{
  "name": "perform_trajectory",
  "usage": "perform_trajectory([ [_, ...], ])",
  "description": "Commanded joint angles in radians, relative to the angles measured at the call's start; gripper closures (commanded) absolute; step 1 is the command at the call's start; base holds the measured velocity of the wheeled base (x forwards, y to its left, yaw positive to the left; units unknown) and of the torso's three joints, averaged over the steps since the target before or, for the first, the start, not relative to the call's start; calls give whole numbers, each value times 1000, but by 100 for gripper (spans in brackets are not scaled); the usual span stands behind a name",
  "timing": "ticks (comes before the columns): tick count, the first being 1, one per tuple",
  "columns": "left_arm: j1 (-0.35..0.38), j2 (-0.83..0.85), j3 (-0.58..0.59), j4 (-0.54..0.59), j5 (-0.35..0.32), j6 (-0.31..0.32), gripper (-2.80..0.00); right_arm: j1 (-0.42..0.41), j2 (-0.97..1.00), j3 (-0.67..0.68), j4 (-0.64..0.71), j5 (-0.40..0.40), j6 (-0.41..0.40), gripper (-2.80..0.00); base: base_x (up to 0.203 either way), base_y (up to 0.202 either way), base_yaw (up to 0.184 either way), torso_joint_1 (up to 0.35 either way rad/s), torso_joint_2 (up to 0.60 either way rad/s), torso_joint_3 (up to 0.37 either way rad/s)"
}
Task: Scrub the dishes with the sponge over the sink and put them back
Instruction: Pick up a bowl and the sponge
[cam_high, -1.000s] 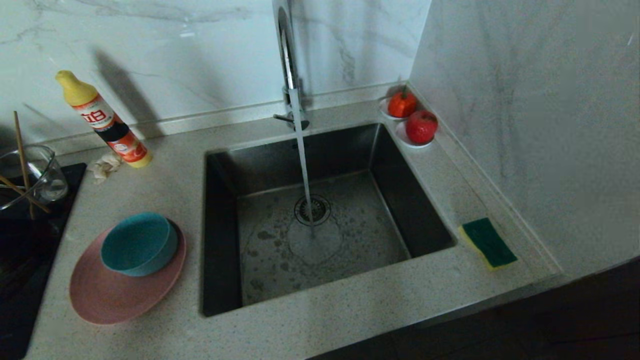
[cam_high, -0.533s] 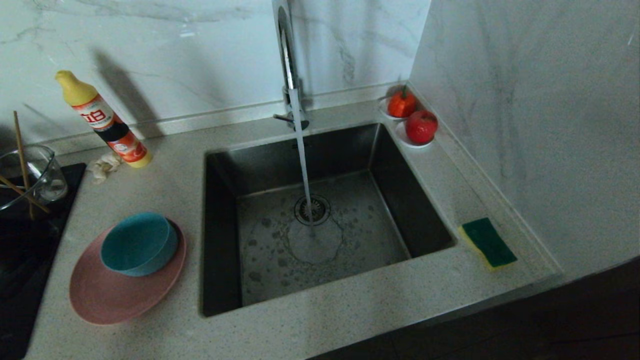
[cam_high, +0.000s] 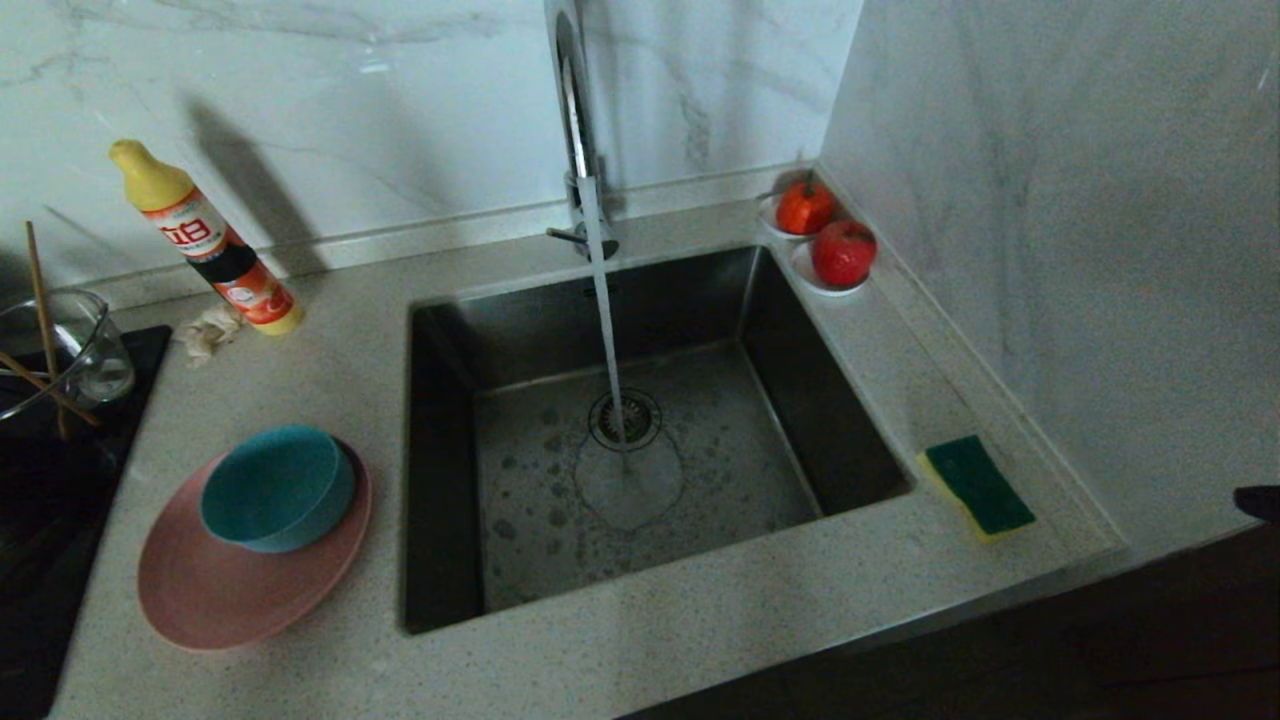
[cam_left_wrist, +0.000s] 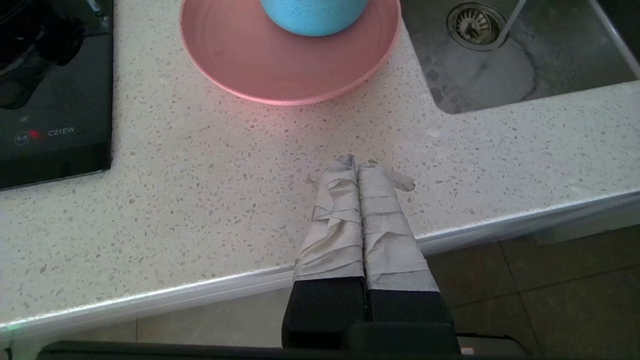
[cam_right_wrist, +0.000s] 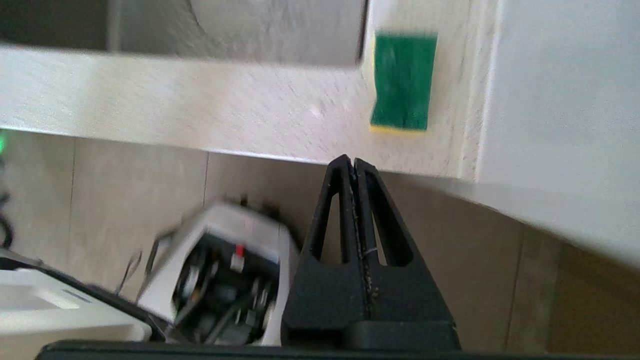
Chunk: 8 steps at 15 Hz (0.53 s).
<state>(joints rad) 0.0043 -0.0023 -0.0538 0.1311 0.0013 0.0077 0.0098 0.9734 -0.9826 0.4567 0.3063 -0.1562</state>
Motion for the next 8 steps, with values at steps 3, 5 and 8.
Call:
perform_trajectory([
  [3,0,1,0,1,0,0,0,123,327,-38,-7,-163,10,0,0,0,0,0,0,0],
  [5,0,1,0,1,0,0,0,154,404,-36,-26,-200,12,0,0,0,0,0,0,0],
  [8,0,1,0,1,0,0,0,166,495,-36,-38,-230,37,0,0,0,0,0,0,0],
])
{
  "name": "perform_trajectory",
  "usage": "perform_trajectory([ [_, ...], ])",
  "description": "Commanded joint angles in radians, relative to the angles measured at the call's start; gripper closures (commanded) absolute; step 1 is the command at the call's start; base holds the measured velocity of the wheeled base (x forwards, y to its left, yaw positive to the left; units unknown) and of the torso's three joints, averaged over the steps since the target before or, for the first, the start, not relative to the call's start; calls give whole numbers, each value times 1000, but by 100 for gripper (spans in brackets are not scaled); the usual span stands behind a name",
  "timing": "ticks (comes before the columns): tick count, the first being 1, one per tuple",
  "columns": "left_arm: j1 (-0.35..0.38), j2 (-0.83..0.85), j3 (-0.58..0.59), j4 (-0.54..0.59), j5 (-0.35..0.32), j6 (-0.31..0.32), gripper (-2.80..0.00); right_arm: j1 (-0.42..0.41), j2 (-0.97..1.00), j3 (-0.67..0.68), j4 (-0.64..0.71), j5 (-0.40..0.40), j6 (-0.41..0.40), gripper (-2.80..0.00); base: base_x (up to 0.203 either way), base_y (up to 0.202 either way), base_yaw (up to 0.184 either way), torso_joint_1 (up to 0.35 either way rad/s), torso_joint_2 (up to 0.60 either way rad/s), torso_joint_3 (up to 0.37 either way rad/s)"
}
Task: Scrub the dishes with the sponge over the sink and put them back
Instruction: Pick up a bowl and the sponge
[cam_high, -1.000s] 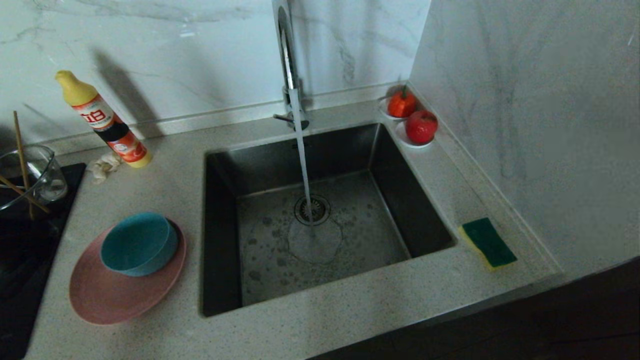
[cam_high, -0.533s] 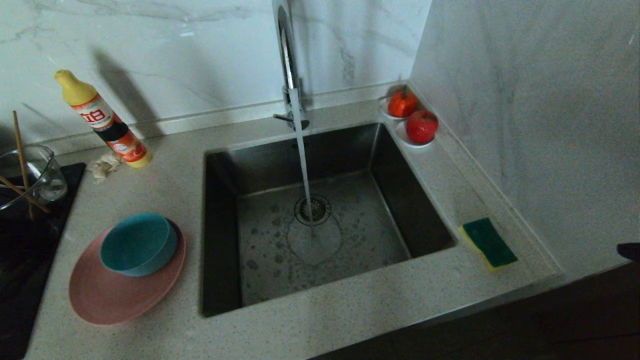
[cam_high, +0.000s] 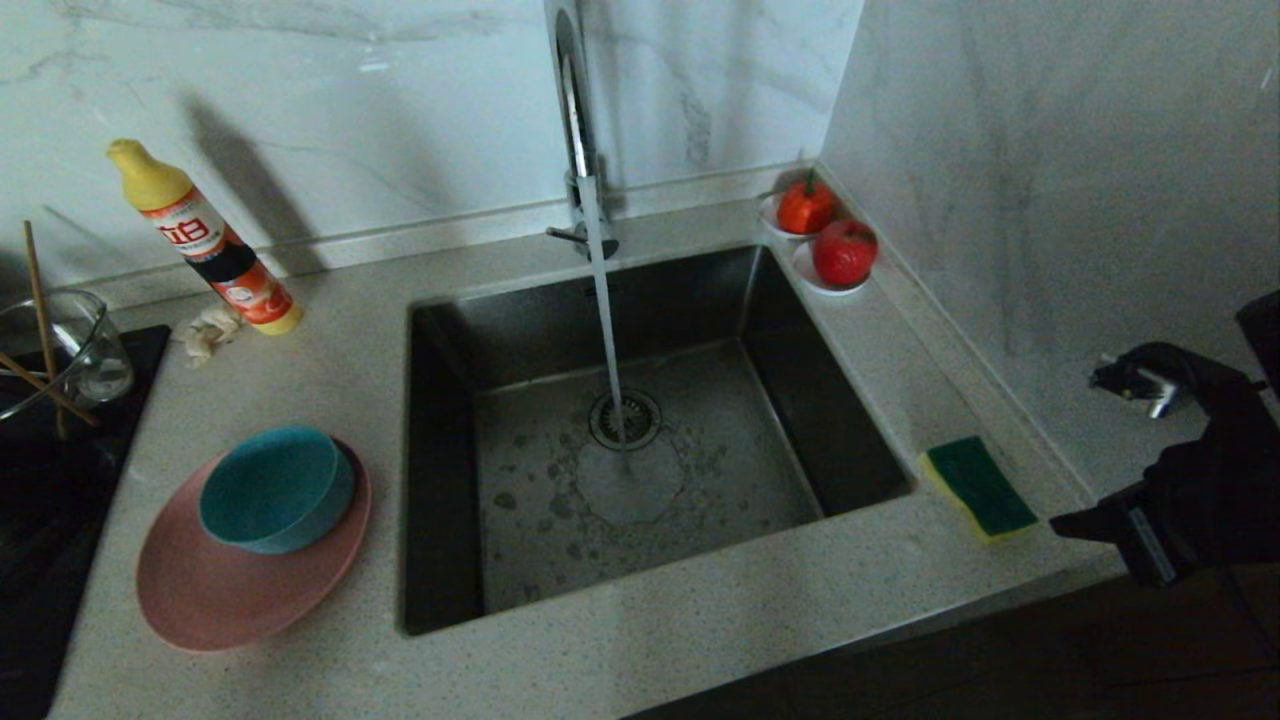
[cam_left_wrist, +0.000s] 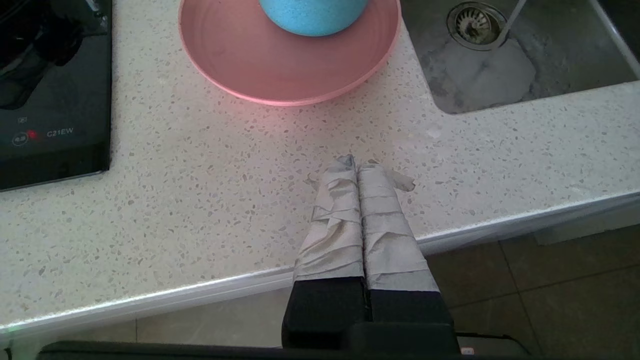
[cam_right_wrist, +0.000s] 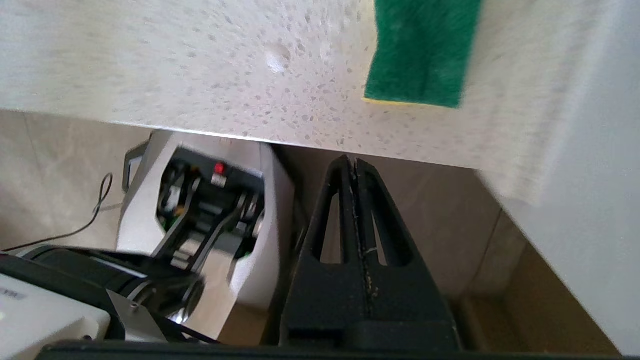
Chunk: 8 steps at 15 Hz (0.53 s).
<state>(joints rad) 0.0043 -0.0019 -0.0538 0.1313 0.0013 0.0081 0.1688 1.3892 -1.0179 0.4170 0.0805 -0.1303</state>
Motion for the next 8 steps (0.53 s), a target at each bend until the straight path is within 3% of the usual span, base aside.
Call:
perform_trajectory([
  [1,0,0,0,1,0,0,0,7,107,0,1,-20,23,0,0,0,0,0,0,0],
  [3,0,0,0,1,0,0,0,7,133,2,0,-47,31,0,0,0,0,0,0,0],
  [4,0,0,0,1,0,0,0,7,136,1,0,-48,31,-280,0,0,0,0,0,0],
  [8,0,0,0,1,0,0,0,16,136,-2,0,-62,24,-280,0,0,0,0,0,0],
])
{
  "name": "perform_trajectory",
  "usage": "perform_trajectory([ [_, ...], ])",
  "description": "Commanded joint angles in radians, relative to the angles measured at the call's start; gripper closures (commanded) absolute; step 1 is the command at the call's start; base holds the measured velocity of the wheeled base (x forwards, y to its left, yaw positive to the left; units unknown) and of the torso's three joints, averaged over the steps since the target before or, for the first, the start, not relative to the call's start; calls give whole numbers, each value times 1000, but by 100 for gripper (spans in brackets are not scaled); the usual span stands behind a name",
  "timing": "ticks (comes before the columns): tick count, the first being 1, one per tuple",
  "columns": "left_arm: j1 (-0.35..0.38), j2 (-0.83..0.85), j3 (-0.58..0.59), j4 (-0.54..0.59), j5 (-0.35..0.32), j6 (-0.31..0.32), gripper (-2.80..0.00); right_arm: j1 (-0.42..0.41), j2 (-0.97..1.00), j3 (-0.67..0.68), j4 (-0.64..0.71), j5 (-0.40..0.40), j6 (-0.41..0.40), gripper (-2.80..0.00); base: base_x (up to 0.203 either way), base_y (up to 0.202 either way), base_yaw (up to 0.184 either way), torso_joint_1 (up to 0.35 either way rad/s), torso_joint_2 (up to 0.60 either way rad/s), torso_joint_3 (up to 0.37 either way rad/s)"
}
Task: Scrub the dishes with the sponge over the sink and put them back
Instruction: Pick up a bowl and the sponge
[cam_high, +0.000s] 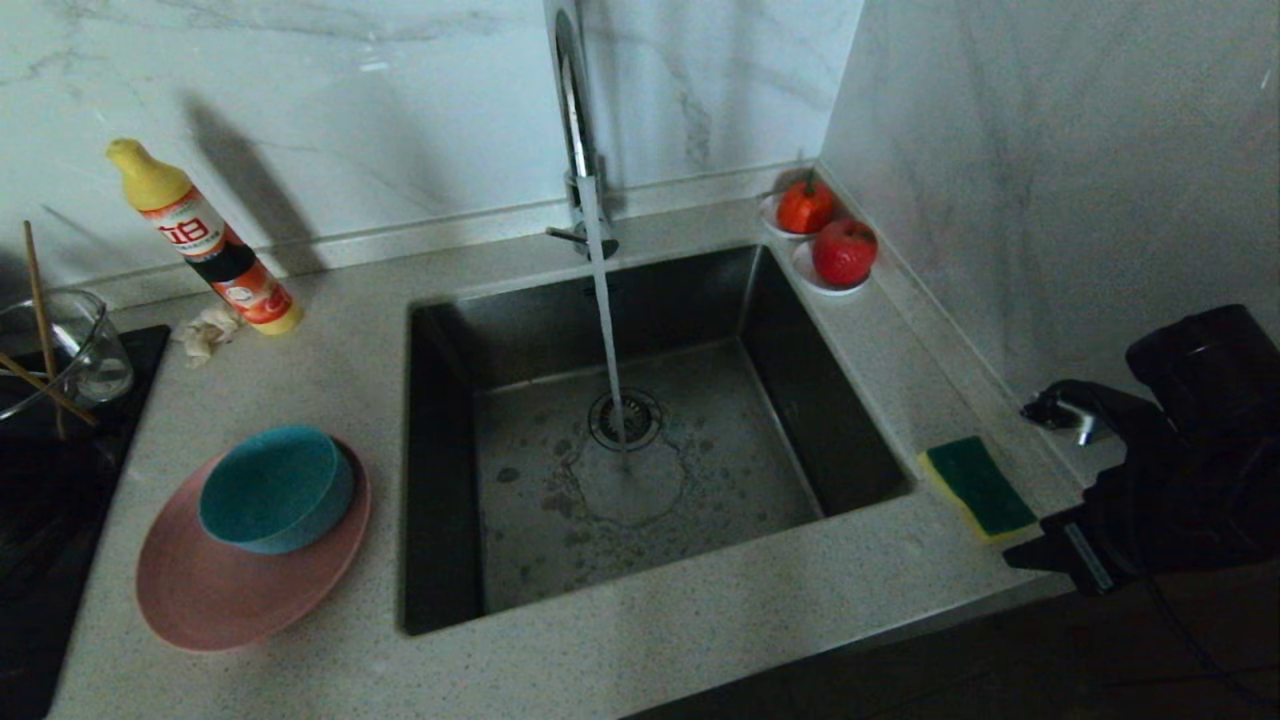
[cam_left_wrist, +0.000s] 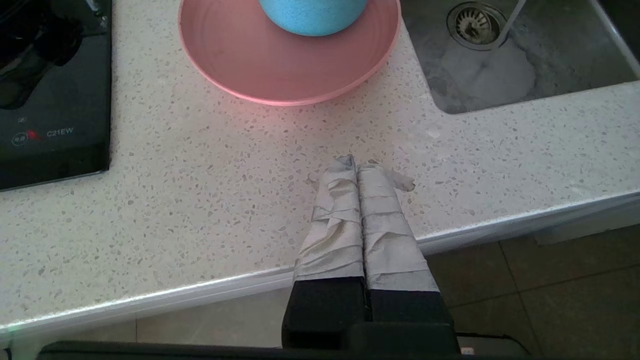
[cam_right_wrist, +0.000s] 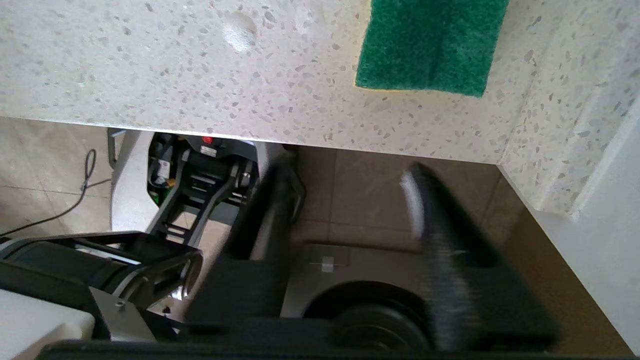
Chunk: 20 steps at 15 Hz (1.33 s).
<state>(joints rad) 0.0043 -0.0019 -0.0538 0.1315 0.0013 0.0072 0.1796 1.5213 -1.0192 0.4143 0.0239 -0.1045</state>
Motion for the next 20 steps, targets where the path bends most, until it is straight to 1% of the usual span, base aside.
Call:
perform_trajectory([
  [1,0,0,0,0,0,0,0,11,8,-2,3,-18,-1,-280,0,0,0,0,0,0],
  [5,0,0,0,0,0,0,0,40,66,-1,-1,-58,-1,-280,0,0,0,0,0,0],
  [9,0,0,0,0,0,0,0,41,137,13,-132,-75,-3,-280,0,0,0,0,0,0],
  [13,0,0,0,0,0,0,0,35,164,-12,-158,-91,-14,-280,0,0,0,0,0,0],
  [18,0,0,0,0,0,0,0,33,114,-24,-157,-91,-75,-280,0,0,0,0,0,0],
  [20,0,0,0,0,0,0,0,41,90,-22,-152,-105,-96,-280,0,0,0,0,0,0],
])
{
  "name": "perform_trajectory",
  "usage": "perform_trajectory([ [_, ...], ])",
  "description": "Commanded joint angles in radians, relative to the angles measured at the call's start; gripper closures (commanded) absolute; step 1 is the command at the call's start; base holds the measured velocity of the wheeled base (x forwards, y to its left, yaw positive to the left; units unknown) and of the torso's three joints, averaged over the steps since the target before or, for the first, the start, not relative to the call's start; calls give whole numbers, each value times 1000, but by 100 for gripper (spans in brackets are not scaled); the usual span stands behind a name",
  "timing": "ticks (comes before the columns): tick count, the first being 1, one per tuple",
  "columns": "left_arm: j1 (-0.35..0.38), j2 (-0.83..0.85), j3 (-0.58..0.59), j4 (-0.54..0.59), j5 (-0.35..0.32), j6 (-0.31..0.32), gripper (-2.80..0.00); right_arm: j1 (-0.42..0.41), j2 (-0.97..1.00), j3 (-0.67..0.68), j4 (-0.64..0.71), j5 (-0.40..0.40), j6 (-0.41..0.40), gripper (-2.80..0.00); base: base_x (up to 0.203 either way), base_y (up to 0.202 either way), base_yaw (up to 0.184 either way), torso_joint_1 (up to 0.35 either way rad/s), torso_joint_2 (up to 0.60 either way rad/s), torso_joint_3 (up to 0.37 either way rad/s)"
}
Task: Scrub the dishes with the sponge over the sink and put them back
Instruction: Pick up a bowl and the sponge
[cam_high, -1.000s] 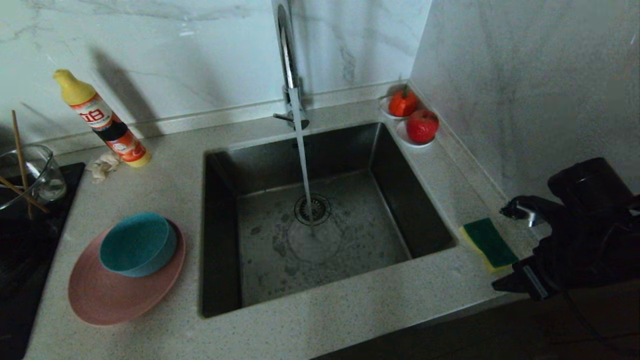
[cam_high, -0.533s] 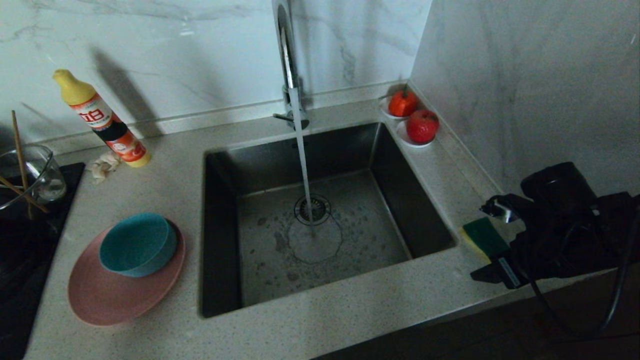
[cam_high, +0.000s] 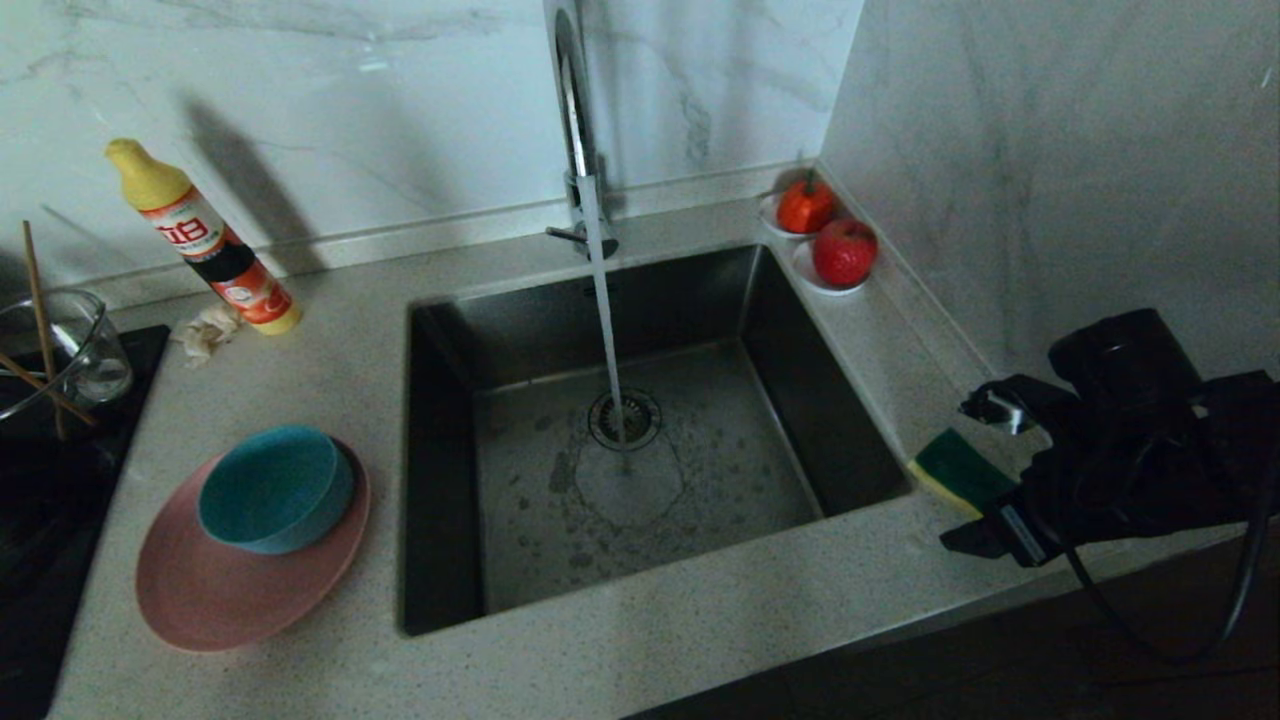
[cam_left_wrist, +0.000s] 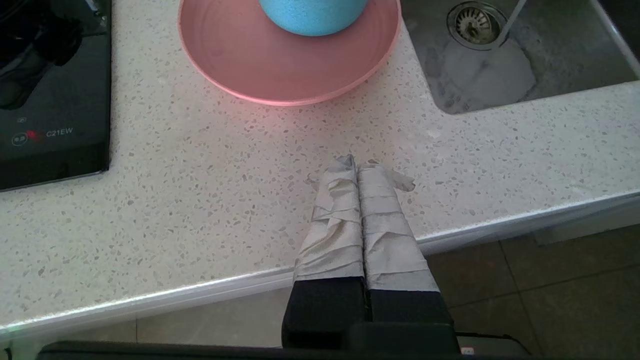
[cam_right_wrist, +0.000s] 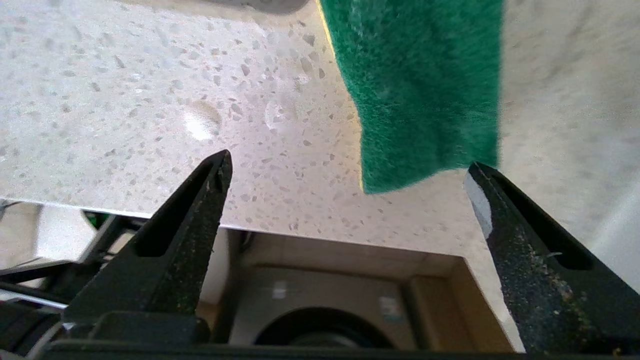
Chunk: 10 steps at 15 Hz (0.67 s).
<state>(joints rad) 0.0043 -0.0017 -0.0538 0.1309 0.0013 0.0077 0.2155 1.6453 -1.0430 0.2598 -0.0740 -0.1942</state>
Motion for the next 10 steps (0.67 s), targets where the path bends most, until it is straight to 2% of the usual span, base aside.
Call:
perform_trajectory([
  [1,0,0,0,1,0,0,0,7,-44,1,0,-27,-13,-280,0,0,0,0,0,0],
  [6,0,0,0,1,0,0,0,-2,18,-10,-58,-37,-64,-280,0,0,0,0,0,0],
  [10,0,0,0,1,0,0,0,-5,30,9,-130,-26,-148,-280,0,0,0,0,0,0],
])
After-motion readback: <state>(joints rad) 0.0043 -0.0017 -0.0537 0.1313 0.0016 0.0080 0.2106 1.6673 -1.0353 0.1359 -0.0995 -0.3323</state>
